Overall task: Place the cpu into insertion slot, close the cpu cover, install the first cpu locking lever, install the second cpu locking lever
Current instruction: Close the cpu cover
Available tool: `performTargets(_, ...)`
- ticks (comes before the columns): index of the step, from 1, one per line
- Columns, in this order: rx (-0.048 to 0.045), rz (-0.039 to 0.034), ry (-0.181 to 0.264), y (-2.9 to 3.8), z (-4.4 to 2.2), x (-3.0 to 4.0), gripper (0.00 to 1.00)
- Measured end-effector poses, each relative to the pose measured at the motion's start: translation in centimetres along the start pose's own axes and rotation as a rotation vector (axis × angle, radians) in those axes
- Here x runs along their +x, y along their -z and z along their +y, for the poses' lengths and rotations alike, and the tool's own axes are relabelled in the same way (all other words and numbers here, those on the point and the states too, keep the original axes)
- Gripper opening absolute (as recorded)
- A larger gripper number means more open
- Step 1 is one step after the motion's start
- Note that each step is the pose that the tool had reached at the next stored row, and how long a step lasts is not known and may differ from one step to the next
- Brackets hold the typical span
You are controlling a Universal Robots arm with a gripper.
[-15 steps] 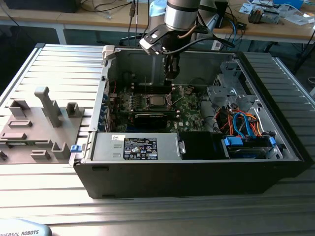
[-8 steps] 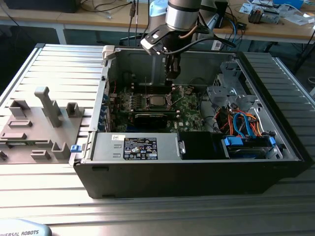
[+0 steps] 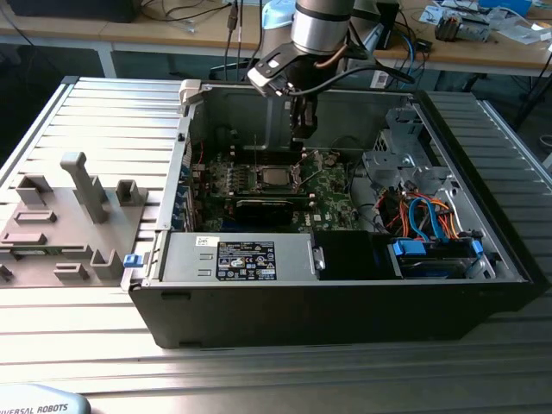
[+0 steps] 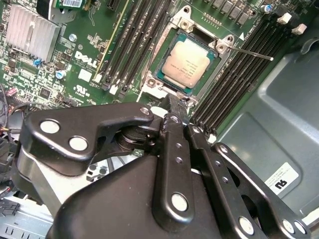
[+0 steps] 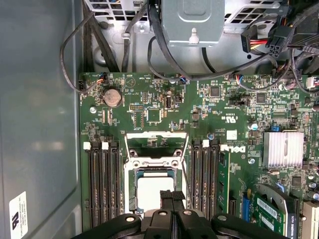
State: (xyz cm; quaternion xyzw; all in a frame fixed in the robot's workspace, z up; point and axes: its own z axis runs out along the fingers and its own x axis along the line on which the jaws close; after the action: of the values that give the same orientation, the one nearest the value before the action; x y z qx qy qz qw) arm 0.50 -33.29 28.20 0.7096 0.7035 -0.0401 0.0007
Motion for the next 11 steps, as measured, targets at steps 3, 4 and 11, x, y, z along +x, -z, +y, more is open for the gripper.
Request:
performTargets(3,0.0000,0.0000,0.000,0.00,0.07,0.00,0.11)
performTargets(4,0.0000,0.0000,0.000,0.00,0.08,0.00,0.11)
performTargets(11,0.0001,-0.0001,0.000,-0.01,0.22,0.00,0.11)
